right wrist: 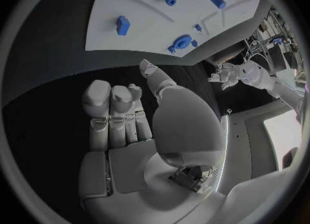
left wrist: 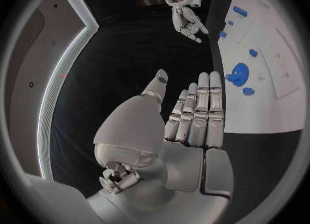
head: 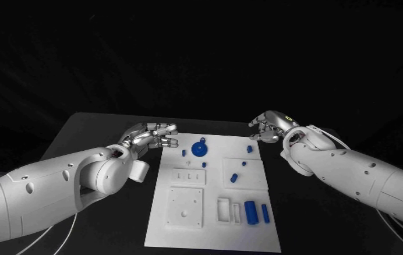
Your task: Assemble the parts on the task board
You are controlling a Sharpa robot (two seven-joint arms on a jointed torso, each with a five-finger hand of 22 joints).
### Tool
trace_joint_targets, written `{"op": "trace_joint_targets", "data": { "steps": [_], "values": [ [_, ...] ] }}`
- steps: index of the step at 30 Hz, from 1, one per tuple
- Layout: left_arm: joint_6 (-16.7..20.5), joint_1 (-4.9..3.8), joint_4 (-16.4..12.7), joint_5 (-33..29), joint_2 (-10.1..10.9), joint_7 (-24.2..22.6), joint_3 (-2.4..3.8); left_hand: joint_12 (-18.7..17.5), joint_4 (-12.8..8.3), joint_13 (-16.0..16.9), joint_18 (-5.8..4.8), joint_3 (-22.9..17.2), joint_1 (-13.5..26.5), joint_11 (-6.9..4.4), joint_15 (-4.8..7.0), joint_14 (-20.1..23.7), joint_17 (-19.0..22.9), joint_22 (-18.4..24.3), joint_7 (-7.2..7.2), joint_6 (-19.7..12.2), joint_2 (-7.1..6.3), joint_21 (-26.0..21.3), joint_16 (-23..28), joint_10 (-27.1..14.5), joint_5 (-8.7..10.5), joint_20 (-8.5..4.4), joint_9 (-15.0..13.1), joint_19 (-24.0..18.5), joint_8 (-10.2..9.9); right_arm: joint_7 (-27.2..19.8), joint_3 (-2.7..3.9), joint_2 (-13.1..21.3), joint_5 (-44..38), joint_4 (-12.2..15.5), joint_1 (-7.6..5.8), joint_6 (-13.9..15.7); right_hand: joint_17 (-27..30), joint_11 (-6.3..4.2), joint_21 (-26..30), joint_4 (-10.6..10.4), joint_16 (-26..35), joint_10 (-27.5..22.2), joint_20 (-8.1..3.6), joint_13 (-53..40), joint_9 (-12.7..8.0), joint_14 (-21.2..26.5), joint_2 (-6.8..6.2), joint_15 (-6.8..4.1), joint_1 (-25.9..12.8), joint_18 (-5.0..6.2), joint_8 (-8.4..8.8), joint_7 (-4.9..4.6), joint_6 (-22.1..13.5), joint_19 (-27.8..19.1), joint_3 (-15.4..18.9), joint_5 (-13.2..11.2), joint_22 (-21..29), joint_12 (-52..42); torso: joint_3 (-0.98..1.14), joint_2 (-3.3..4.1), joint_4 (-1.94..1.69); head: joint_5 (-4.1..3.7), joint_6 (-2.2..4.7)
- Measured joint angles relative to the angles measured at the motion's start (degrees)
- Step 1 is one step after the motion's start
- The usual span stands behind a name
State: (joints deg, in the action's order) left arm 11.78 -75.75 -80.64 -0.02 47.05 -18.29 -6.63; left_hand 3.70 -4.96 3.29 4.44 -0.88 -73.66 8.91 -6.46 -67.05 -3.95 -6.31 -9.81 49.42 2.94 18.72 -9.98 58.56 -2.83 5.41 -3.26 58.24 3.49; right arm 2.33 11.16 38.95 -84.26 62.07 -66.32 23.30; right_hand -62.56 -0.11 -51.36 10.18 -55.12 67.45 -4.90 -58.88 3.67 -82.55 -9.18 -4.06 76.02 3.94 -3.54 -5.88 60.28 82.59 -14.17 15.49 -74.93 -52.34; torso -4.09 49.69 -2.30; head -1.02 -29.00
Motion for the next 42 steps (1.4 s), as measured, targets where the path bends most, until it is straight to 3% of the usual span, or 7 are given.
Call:
{"op": "trace_joint_targets", "data": {
  "steps": [5,16,25,42],
  "values": [
    [-0.02,0.0,0.03,0.0,0.02,-0.02,0.0,0.0,0.0,0.0,0.0,0.0,0.0,0.0,0.0,0.0,0.0,0.0,0.0,0.0,0.0,0.0,0.0,0.0,0.0,0.0,0.0,0.0,0.0,-3.47,0.08,0.17,2.05,-2.62,0.55,-1.75,-0.12,-0.19,0.0,1.8,0.0,-0.2,-0.2,0.39,0.0,0.19,0.47,-0.19,-0.01,0.0,0.0,0.05,-0.17,-0.2,-0.88,1.16,0.0,0.0,0.24,0.08,0.14,-0.16,-0.06],
    [-0.08,0.02,0.45,0.0,-0.06,-0.04,0.0,0.0,0.0,0.0,0.0,0.0,0.0,0.0,0.0,0.0,0.0,-0.01,0.0,0.0,0.0,0.0,0.0,0.0,0.0,0.0,0.0,0.0,0.0,-7.3,0.11,-0.97,3.06,-7.71,2.17,-5.2,-0.41,-0.4,-0.52,4.15,0.0,-0.4,-0.41,0.52,0.0,0.21,0.82,-0.21,-0.36,0.01,0.0,0.12,-0.29,-0.41,-3.23,3.04,0.01,0.0,0.19,0.08,0.09,-0.24,-0.44],
    [-0.17,0.02,0.76,0.0,-0.13,-0.04,-0.01,0.0,0.0,0.0,0.0,0.0,0.0,0.0,0.0,0.0,0.0,0.06,0.0,0.0,0.0,0.0,0.0,0.0,0.0,0.0,0.0,0.0,0.0,-8.77,0.12,-1.81,3.34,-11.11,2.98,-7.23,-0.41,-0.4,-0.52,4.15,0.0,-0.4,-0.41,0.66,0.0,0.21,0.82,-0.21,-0.36,0.01,0.0,0.13,-0.28,-0.41,-3.23,3.6,0.01,0.0,0.07,0.01,0.1,-0.24,-0.57],
    [-0.48,0.02,1.11,0.0,-0.44,-0.02,-0.01,0.0,0.0,0.0,0.0,0.0,0.0,0.0,0.0,0.0,0.0,0.05,0.0,0.0,0.0,0.0,0.0,0.0,0.0,0.0,0.0,0.0,0.0,-9.8,0.13,-4.26,4.46,-12.67,3.6,-8.25,-0.98,-0.4,-0.8,2.22,-0.23,-0.4,-0.41,0.24,-0.01,0.21,2.1,-0.21,-1.65,0.01,0.0,0.33,-0.48,-0.4,-0.38,1.45,0.02,-0.27,-0.02,-0.07,0.14,-0.25,-0.79]
  ]
}}
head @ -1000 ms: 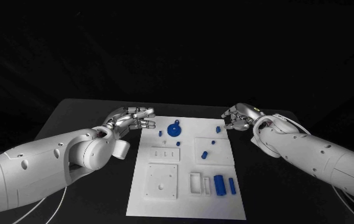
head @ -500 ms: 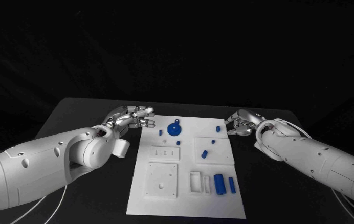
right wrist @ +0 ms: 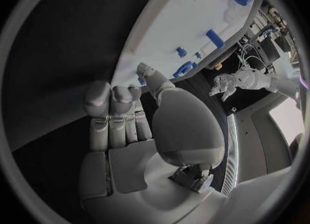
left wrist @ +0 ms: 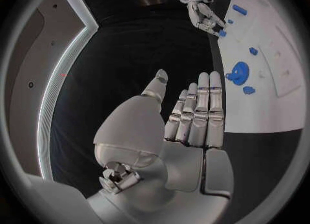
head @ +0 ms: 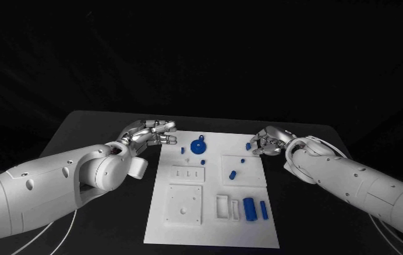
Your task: Assemble the parts on the task board
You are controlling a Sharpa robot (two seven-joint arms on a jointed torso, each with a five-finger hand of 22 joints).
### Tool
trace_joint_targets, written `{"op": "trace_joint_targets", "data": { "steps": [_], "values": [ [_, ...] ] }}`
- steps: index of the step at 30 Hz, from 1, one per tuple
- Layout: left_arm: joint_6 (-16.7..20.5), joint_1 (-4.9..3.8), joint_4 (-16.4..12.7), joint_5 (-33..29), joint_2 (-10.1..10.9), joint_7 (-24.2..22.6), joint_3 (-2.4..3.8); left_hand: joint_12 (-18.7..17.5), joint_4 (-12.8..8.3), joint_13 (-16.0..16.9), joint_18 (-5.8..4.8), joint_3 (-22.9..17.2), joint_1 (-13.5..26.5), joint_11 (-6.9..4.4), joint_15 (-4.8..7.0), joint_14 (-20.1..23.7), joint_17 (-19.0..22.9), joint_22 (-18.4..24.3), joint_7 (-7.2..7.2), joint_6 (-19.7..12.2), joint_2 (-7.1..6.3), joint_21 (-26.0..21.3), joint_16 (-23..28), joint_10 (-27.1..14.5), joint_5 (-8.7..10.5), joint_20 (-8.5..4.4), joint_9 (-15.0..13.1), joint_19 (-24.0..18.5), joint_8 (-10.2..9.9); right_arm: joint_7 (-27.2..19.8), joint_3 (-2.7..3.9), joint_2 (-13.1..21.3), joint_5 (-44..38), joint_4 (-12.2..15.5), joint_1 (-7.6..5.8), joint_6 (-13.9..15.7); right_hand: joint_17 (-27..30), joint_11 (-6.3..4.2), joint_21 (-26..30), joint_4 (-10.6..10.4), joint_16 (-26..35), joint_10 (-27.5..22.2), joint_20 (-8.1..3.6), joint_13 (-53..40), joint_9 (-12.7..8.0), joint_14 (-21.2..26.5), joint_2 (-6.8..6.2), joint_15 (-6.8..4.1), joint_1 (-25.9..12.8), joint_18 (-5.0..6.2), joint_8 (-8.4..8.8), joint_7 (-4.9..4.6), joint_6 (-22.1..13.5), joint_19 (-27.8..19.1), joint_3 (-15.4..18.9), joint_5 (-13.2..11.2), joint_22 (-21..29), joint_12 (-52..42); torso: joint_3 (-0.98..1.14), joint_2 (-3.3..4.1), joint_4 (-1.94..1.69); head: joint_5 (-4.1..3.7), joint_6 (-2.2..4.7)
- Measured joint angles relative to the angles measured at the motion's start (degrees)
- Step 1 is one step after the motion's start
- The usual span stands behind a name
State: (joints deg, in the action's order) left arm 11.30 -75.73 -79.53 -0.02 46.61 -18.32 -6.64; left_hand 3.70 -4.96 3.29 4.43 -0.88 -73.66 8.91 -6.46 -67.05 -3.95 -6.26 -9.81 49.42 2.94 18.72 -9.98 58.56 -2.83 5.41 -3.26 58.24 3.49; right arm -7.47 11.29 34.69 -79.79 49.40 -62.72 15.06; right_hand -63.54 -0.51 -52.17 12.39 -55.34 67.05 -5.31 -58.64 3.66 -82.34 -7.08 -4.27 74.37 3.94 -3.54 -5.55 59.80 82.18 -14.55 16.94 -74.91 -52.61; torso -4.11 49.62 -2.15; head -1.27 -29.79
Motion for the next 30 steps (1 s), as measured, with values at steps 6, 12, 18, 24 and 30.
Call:
{"op": "trace_joint_targets", "data": {
  "steps": [6,12,18,24,30],
  "values": [
    [-0.09,0.0,0.12,0.0,-0.1,0.02,0.0,0.0,0.0,0.0,0.0,0.0,0.0,0.0,0.0,0.0,0.0,0.0,0.0,0.0,0.0,0.0,0.0,0.0,0.0,0.0,0.0,0.0,0.0,-0.03,0.0,-0.79,0.38,-0.5,0.1,0.0,-0.12,0.0,0.0,-1.12,0.0,0.0,0.0,0.01,0.0,0.0,0.24,0.0,-0.24,0.0,0.0,0.0,0.0,0.0,0.63,-0.97,0.0,-0.2,-0.01,-0.01,0.0,-0.01,-0.02],
    [-0.2,0.0,0.18,0.01,-0.2,0.03,0.0,0.0,0.0,0.0,0.0,0.0,0.0,0.0,0.0,0.0,0.0,0.0,0.0,0.0,0.0,0.0,0.0,0.0,0.0,0.0,0.0,0.0,0.0,-0.03,0.0,-1.53,0.73,-1.36,0.12,0.06,-0.19,0.0,0.0,-1.97,-0.2,0.0,0.0,-0.07,0.0,0.0,0.24,0.0,-0.24,-0.01,0.0,0.0,0.0,0.0,0.86,-2.02,0.0,-0.2,-0.02,-0.05,0.03,-0.05,-0.02],
    [-0.3,0.01,0.21,0.01,-0.21,0.03,0.0,0.0,0.0,0.0,0.0,0.0,0.0,0.0,0.0,0.0,0.0,0.04,0.0,0.0,0.0,0.0,0.0,0.0,0.0,0.0,0.0,0.0,0.0,0.02,0.0,-2.05,1.01,-2.01,0.14,0.18,-0.19,0.0,0.0,-2.38,-0.2,0.0,0.0,-0.07,0.0,0.0,0.24,0.0,-0.24,0.0,0.0,0.01,0.01,0.0,0.93,-2.08,0.0,-0.2,0.0,-0.05,0.04,-0.12,-0.02],
    [-0.41,0.01,0.22,0.01,-0.21,0.06,0.0,0.0,0.0,0.0,0.0,0.0,0.0,0.0,0.0,0.0,0.0,0.04,0.0,0.0,0.0,0.0,0.0,0.0,0.0,0.0,0.0,0.0,0.0,0.05,0.0,-2.45,1.3,-2.24,0.14,0.24,-0.33,0.0,0.0,-2.42,-0.2,0.0,0.0,-0.18,0.0,0.0,0.24,0.0,-0.24,0.0,0.0,0.01,0.01,0.0,0.89,-2.36,0.0,-0.57,0.03,-0.06,0.05,-0.18,-0.02],
    [-0.5,0.01,0.23,0.02,-0.22,0.09,0.0,0.0,0.0,0.0,0.0,0.0,0.0,0.0,0.0,0.0,0.0,0.04,0.0,0.0,0.0,0.0,0.0,0.0,0.0,0.0,0.0,0.0,0.0,0.09,0.0,-2.86,1.47,-2.36,0.14,0.25,-0.33,0.0,-0.21,-2.76,-0.42,0.0,0.0,-0.22,0.0,0.0,0.47,0.0,-0.01,0.0,0.0,0.01,0.01,0.0,0.86,-2.56,0.01,-0.57,0.07,-0.06,0.04,-0.18,0.12]
  ]
}}
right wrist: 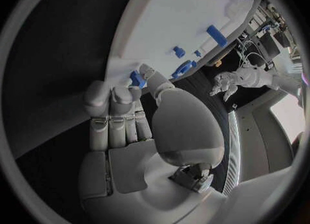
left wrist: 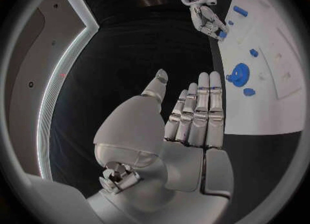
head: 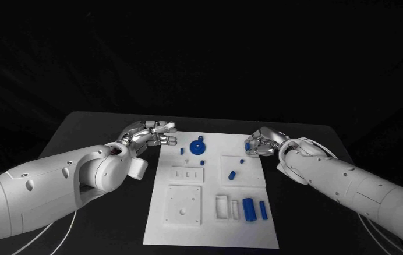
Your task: Assemble the parts on the task board
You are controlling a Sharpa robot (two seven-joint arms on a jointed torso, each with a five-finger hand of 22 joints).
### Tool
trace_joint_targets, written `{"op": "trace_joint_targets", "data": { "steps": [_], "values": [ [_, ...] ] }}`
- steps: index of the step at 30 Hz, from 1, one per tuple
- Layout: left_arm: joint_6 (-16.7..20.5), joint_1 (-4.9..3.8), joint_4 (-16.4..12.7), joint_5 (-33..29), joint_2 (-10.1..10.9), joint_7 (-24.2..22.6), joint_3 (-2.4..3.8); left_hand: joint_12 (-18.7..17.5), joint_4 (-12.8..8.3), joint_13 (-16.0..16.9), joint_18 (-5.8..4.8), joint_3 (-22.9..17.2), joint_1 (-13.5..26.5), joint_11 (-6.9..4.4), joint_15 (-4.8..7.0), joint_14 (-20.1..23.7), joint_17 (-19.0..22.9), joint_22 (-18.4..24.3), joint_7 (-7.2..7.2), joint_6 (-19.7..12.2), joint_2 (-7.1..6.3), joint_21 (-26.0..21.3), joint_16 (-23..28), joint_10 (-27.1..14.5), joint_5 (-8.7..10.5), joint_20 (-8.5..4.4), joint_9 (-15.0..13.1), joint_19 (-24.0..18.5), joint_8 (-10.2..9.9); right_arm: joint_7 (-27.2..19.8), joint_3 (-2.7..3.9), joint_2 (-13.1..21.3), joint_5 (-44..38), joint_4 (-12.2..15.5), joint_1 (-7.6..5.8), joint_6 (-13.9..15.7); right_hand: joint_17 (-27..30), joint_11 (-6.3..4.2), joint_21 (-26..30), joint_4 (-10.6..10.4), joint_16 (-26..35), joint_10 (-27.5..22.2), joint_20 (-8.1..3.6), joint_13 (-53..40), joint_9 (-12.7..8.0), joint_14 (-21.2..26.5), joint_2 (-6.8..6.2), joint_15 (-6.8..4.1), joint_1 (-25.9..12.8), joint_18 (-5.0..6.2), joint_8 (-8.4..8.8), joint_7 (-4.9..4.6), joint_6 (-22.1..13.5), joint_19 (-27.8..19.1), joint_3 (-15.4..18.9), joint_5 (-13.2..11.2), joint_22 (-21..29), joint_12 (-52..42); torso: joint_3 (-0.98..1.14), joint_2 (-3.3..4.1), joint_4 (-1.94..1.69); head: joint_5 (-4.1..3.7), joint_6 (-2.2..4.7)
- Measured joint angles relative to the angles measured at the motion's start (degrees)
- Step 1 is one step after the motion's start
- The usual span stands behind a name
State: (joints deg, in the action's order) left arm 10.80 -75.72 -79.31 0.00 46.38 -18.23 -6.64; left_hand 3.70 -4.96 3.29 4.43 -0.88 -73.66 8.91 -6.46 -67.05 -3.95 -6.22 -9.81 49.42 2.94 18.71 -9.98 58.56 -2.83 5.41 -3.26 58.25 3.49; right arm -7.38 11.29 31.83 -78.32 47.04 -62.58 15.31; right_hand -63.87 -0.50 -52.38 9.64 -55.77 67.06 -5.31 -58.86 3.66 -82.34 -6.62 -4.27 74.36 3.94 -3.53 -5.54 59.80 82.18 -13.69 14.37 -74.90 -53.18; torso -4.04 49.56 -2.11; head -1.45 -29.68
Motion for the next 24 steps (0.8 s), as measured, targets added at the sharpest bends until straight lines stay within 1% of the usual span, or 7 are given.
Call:
{"op": "trace_joint_targets", "data": {
  "steps": [6,8,11,12,16,20,24],
  "values": [
    [-0.08,0.0,0.01,0.01,0.0,0.03,0.0,0.0,-0.16,0.0,0.0,0.16,0.0,0.0,0.0,0.0,0.0,0.0,0.0,0.0,0.0,0.0,0.0,0.0,0.0,0.0,0.0,0.0,0.0,0.06,0.0,-0.52,0.12,-0.56,0.0,0.0,-0.13,0.0,0.0,-0.5,-0.03,0.0,0.0,-0.11,0.0,0.0,0.24,0.0,-0.24,0.0,0.0,-0.02,0.02,0.0,-0.5,-0.4,0.0,-0.23,0.0,0.0,0.0,-0.06,-0.08],
    [-0.1,0.0,0.03,0.01,0.0,0.04,0.0,0.0,-0.16,0.0,0.0,0.16,0.0,0.0,0.0,0.0,0.0,0.0,0.0,0.0,0.0,0.0,0.0,0.0,0.0,0.0,0.0,0.0,0.0,0.07,0.0,-0.76,0.18,-0.79,0.0,0.0,-0.17,0.0,0.0,-0.76,-0.03,0.01,0.0,-0.15,0.0,0.0,0.29,0.0,-0.29,0.0,0.0,-0.21,0.22,0.0,-0.8,-0.4,0.0,-0.27,0.01,0.0,0.0,-0.14,-0.08],
    [-0.14,0.0,0.04,0.02,-0.03,0.05,0.0,0.0,-0.16,0.0,0.0,0.16,0.0,0.0,0.0,0.0,0.0,0.0,0.0,0.0,0.0,0.0,0.0,0.0,0.0,0.0,0.0,0.0,0.0,0.07,0.0,-1.0,0.25,-0.98,0.0,0.0,-0.22,0.0,0.0,-0.55,-0.02,0.01,0.0,-0.22,0.0,0.0,0.79,0.0,-0.14,0.0,0.0,-0.23,1.31,0.0,-1.87,-1.0,0.0,-0.27,0.01,0.0,0.0,-0.19,-0.01],
    [-0.16,0.0,0.04,0.02,-0.03,0.05,0.0,0.0,-0.16,0.0,0.0,0.16,0.0,0.0,0.0,0.0,0.0,0.0,0.0,0.0,0.0,0.0,0.0,0.0,0.0,0.0,0.0,0.0,0.0,0.07,0.0,-1.06,0.27,-1.03,0.0,0.0,-0.22,0.01,-0.06,-0.49,-0.02,0.01,0.0,-0.27,0.0,0.0,1.31,0.0,0.09,0.0,0.0,-0.2,1.78,0.0,-2.58,-1.87,0.0,-0.27,0.01,0.0,0.0,-0.19,-0.01],
    [-0.19,0.0,0.04,0.02,-0.03,0.06,0.0,0.0,-0.16,0.0,0.0,0.16,0.0,0.0,0.0,0.0,0.0,-0.01,0.0,0.0,0.0,0.0,0.0,0.0,0.0,0.0,0.0,0.0,0.0,0.07,-0.01,-1.25,0.34,-1.17,0.0,0.0,-0.25,0.01,-0.32,-0.03,-0.02,0.01,0.0,-0.37,-0.01,0.0,1.68,0.0,-0.17,0.0,0.01,-0.09,2.92,0.0,-6.04,-4.65,0.0,-0.51,0.01,0.01,-0.01,-0.15,-0.1],
    [-0.22,0.0,0.04,0.03,-0.01,0.07,0.0,0.0,-0.16,0.0,0.0,0.16,0.0,0.0,0.0,0.0,0.0,-0.01,0.0,0.0,0.0,0.0,0.0,0.0,0.0,0.0,0.0,0.0,0.0,0.07,-0.01,-1.32,0.39,-1.23,0.0,0.02,-0.27,0.01,-0.32,0.08,-0.02,0.02,0.0,-0.37,0.07,0.0,1.72,0.0,-0.22,0.0,0.02,0.2,4.83,0.0,-7.9,-6.68,0.0,-0.5,0.0,0.01,-0.01,0.02,-0.15],
    [-0.24,0.0,0.04,0.05,-0.01,0.09,0.0,0.0,-0.16,0.0,0.0,0.16,0.0,0.0,0.0,0.0,0.0,-0.01,0.0,0.0,0.0,0.0,0.0,0.0,0.0,0.0,0.0,0.0,0.0,0.07,-0.01,-1.38,0.43,-1.25,0.0,0.18,-0.27,0.01,-0.56,0.41,-0.02,0.02,0.0,-0.37,0.1,0.0,2.21,0.0,-0.24,0.0,0.3,0.52,6.5,0.0,-9.63,-9.05,0.0,-0.5,0.02,0.01,0.0,0.07,-0.17]
  ]
}}
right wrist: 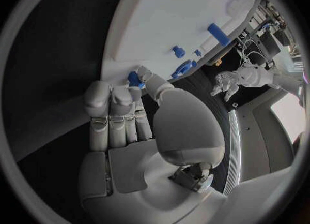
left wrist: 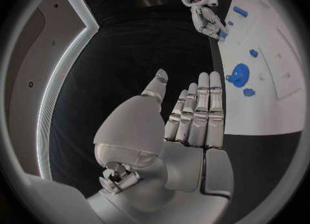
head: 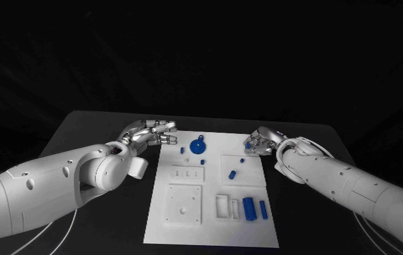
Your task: Assemble the parts on the task board
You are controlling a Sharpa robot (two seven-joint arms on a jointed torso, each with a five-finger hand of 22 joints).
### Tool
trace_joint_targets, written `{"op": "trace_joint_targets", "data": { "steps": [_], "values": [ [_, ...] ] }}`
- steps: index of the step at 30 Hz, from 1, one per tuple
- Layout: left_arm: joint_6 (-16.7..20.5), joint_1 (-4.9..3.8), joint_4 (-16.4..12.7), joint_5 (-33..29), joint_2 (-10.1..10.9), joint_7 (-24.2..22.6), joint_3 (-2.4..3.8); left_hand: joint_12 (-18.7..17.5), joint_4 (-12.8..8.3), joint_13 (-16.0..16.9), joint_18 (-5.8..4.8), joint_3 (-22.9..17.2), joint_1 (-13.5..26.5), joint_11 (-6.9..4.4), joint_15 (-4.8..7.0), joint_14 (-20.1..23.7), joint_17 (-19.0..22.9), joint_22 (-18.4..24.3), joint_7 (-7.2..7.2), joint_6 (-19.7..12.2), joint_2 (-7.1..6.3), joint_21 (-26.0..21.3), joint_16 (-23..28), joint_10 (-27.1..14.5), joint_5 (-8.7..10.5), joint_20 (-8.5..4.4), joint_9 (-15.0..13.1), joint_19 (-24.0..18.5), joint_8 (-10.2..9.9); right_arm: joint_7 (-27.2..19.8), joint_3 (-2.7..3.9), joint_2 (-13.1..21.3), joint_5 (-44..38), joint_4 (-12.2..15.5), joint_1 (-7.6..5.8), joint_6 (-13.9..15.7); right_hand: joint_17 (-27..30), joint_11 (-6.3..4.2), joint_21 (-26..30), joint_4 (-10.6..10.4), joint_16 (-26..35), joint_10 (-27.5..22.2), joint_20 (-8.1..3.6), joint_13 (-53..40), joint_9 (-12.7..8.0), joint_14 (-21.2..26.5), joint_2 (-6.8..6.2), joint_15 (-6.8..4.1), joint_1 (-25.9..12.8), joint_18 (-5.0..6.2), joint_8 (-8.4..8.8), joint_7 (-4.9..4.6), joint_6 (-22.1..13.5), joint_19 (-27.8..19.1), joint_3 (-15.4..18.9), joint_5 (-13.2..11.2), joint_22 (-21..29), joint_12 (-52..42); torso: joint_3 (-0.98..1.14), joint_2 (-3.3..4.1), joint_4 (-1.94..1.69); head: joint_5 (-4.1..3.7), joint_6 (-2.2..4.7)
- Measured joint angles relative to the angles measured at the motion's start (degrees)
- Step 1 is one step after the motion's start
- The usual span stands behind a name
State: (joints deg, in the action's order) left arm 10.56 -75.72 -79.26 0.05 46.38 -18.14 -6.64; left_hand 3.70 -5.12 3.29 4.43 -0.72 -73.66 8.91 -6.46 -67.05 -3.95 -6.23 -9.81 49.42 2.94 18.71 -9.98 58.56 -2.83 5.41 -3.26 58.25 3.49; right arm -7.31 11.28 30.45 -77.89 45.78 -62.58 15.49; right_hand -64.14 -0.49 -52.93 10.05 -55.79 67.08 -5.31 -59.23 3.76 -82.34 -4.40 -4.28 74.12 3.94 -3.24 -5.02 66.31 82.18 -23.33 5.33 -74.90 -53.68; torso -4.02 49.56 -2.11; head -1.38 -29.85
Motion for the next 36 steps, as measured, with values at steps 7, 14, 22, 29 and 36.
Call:
{"op": "trace_joint_targets", "data": {
  "steps": [7,14,22,29,36],
  "values": [
    [-0.02,0.0,0.0,0.03,0.0,0.02,0.0,0.0,0.0,0.0,0.0,0.0,0.0,0.0,0.0,0.0,0.0,0.0,0.0,0.0,0.0,0.0,0.0,0.0,0.0,0.0,0.0,0.0,0.0,0.15,0.0,-0.05,0.02,-0.12,0.01,0.68,-0.18,-0.09,-0.43,0.49,0.0,0.25,0.0,-0.07,0.08,0.0,0.19,0.0,-0.04,0.0,-0.19,0.17,0.57,0.0,-1.85,-0.72,-0.05,0.0,0.02,-0.01,0.0,0.0,-0.06],
    [-0.05,0.0,0.04,0.07,0.0,0.08,0.0,0.0,0.0,0.0,0.0,0.0,0.0,0.0,0.0,0.0,0.0,0.02,-0.11,-0.11,0.0,0.07,0.0,0.0,0.0,0.0,0.0,0.0,0.0,0.41,0.0,0.09,0.02,0.35,0.02,1.84,-0.56,-0.43,-1.32,0.11,-0.66,0.61,-0.21,-0.37,0.24,-0.2,0.18,-0.2,-0.05,0.0,-0.19,0.46,1.26,0.21,-0.73,-0.73,-0.05,-0.4,0.05,-0.02,0.0,0.0,-0.04],
    [-0.43,-0.08,0.07,1.43,0.34,1.21,0.0,0.11,0.0,0.07,0.0,0.0,0.55,-1.72,1.28,-1.55,-0.02,-0.19,1.02,6.15,0.55,1.23,-1.15,5.91,0.0,-0.78,-0.36,0.79,0.46,1.21,-0.04,1.88,-0.31,5.06,-0.36,3.37,-0.79,-0.64,-2.57,0.15,-0.66,1.22,-0.5,-0.52,0.2,-0.45,0.17,-0.45,-0.05,0.0,-0.12,0.66,1.74,0.55,-0.39,-1.06,-0.04,-0.66,0.13,-0.12,0.23,0.16,0.4],
    [-2.72,-1.05,0.89,5.37,-0.7,5.08,-0.03,0.49,0.43,0.3,-0.01,0.43,0.92,-5.76,5.1,-9.45,-2.98,-2.99,2.71,8.46,0.91,6.25,-6.95,18.42,0.0,-4.83,-0.4,5.49,0.46,3.02,-0.01,3.62,-1.79,11.53,-2.02,4.2,-1.07,-0.74,-3.56,0.02,-0.89,1.74,-0.62,-0.52,0.13,-0.65,0.17,-0.64,-0.05,0.0,-0.07,0.66,1.74,1.05,-0.52,-1.34,-0.03,-0.66,0.15,-0.79,0.51,0.65,0.53],
    [-4.03,-2.68,1.92,10.56,-3.2,12.06,-0.03,4.85,1.03,1.48,-2.26,1.59,1.31,-9.06,8.96,-11.16,-13.81,-11.09,4.31,11.68,0.53,17.97,-22.3,25.56,0.0,-9.24,-0.53,6.54,0.39,6.91,0.01,3.96,-4.35,17.77,-3.03,4.03,-1.37,-0.74,-3.77,-0.43,-1.22,1.74,-0.62,-0.65,0.14,-0.86,-0.14,-0.44,0.25,0.0,-0.06,0.83,1.91,1.04,-0.65,-1.78,-0.03,-0.66,0.31,-2.2,0.88,1.37,0.12]
  ]
}}
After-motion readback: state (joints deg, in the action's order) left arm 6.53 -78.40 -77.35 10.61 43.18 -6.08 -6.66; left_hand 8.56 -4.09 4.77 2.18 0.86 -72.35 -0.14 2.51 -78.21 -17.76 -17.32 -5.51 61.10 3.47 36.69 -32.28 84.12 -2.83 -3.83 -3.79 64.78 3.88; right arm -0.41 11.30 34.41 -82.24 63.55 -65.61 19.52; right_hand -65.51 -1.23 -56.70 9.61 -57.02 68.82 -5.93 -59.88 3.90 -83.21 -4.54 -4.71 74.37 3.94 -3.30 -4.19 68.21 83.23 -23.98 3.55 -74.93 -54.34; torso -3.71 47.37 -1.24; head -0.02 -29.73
